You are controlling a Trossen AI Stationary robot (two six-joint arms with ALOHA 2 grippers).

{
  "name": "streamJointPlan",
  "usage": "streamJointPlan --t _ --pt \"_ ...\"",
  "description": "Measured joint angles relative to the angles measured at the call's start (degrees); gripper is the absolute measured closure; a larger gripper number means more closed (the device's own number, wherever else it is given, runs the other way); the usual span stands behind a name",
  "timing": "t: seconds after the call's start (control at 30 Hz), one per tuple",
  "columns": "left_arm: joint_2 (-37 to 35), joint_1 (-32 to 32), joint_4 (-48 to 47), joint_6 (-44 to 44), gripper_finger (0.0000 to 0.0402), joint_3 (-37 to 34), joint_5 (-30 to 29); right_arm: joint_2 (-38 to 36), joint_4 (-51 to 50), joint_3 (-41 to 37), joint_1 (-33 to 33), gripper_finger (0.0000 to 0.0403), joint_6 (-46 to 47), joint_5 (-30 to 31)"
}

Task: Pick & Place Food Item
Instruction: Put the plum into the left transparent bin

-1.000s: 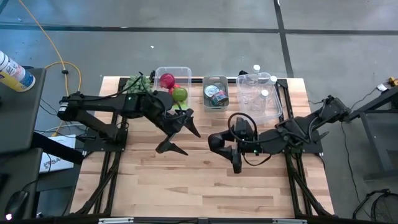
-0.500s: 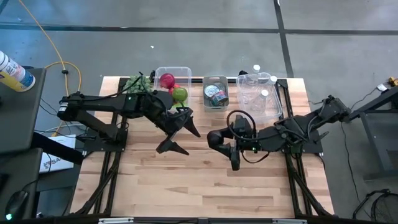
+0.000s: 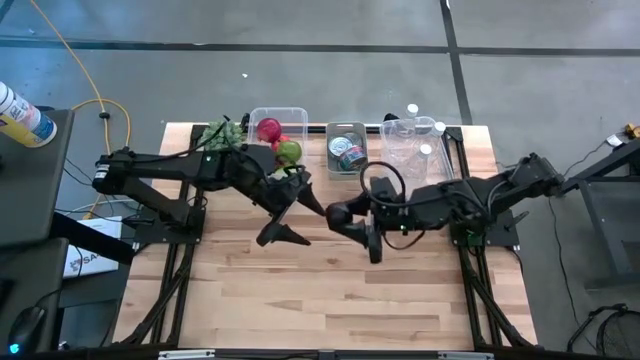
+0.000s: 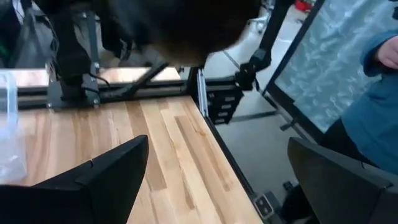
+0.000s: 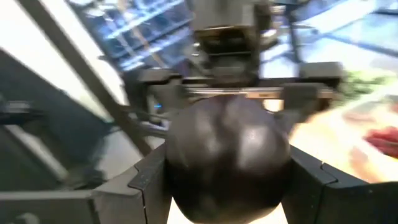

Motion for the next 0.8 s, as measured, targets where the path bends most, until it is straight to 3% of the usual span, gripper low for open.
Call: streamJointPlan --t 0.17,0.47,0.63,0.8 --pt "0.0 -2.1 6.3 5.1 0.0029 0.0 -3.9 0.0 1.6 0.0 2.2 0.0195 -0.8 -0.5" --pt "0.3 -10.8 13.6 28.6 0.0029 0.0 -29.6 0.0 2.0 0.0 3.6 0.0195 -1.1 1.2" --pt "2.1 -13.4 18.2 35.2 0.0029 0.0 -33.6 0.0 2.1 0.0 2.5 0.0195 0.6 1.4" --pt "3.5 -14.2 20.7 38.0 0.0029 0.0 -41.4 0.0 2.2 0.0 0.9 0.0195 2.9 -0.4"
